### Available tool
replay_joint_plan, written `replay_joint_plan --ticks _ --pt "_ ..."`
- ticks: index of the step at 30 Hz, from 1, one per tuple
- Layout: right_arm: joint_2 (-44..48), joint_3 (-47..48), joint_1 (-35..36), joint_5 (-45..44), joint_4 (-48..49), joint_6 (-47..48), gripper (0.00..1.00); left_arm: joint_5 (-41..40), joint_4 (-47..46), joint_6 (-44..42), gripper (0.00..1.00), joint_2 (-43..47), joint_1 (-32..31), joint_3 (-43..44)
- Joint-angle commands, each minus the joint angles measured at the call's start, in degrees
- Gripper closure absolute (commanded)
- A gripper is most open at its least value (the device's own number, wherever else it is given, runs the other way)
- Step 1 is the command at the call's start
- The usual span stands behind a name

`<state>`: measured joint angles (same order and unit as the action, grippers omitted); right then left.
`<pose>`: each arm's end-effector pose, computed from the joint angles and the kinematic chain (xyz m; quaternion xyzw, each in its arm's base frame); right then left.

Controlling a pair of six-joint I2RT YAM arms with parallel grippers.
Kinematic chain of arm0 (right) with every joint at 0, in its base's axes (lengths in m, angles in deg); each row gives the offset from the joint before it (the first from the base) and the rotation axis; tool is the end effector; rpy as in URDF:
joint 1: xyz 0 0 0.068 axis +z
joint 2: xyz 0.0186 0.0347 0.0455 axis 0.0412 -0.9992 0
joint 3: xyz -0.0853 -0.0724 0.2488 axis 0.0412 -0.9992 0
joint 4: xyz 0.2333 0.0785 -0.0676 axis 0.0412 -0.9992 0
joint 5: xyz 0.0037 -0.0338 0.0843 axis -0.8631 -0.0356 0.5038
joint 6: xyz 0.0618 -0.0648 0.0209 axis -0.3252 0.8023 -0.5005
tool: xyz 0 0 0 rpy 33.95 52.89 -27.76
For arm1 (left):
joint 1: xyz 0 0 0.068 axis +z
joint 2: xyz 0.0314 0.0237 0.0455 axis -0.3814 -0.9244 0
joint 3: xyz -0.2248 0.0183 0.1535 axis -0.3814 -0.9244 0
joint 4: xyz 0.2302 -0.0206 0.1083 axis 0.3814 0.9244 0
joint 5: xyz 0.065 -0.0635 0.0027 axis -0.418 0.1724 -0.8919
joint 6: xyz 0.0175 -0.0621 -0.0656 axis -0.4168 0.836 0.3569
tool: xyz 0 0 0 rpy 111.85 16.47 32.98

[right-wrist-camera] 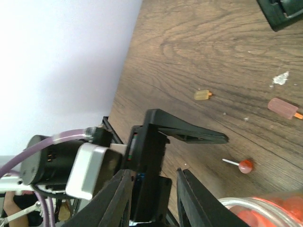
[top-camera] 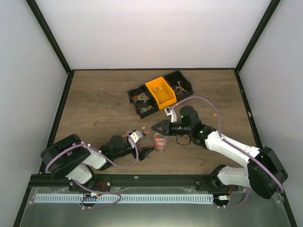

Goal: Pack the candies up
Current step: Close the bottle lid on the packing bottle.

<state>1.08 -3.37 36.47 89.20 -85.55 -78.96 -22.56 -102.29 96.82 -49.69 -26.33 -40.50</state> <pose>0.1932 0.2157 0.2167 -0.0910 0.8279 0.5220 0.1839 0.1512 -0.2056 0.1164 0.3545 0.7052 -0.3769 0.4847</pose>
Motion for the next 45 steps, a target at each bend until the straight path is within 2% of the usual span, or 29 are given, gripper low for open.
replay_joint_plan --ticks 1,6,9,16,21,25,29,32,38,45 --pt "2.49 -2.4 0.28 3.02 5.04 -1.42 0.73 1.47 -3.9 -0.1 0.0 -3.16 0.3 0.66" --pt "2.5 -10.15 0.37 4.24 12.63 -5.59 0.72 4.25 -11.69 1.76 0.0 -8.97 0.24 0.62" --pt "2.62 -11.02 0.37 3.66 12.68 -5.91 0.72 3.83 -14.84 1.55 0.0 -10.35 0.25 0.27" --pt "3.15 -7.02 0.38 3.62 9.87 -4.07 0.72 2.79 -14.39 0.88 0.0 -9.81 0.25 0.25" --pt "3.59 -1.61 0.29 2.44 5.45 -1.25 0.72 3.04 -16.73 0.61 0.0 -12.7 0.0 0.6" --pt "1.41 -1.33 0.12 2.21 5.48 -1.14 0.72 2.85 -23.7 1.73 0.0 -18.48 -0.25 0.66" --pt "-0.23 -3.05 -0.06 2.89 7.17 -2.15 0.72 -1.36 -33.66 2.33 0.0 -25.12 -0.83 0.29" --pt "-1.5 -3.73 -0.56 2.7 7.31 -2.09 0.72 -2.54 -36.75 1.93 0.0 -27.52 -0.88 0.07" --pt "-5.03 -4.56 -1.44 3.14 8.33 -2.2 0.72 -2.39 -35.47 0.73 0.0 -26.03 -1.39 -0.04" --pt "-2.44 -2.38 -1.4 3.93 6.87 -1.72 0.71 -4.61 -34.64 1.67 0.0 -25.54 -1.96 0.45"
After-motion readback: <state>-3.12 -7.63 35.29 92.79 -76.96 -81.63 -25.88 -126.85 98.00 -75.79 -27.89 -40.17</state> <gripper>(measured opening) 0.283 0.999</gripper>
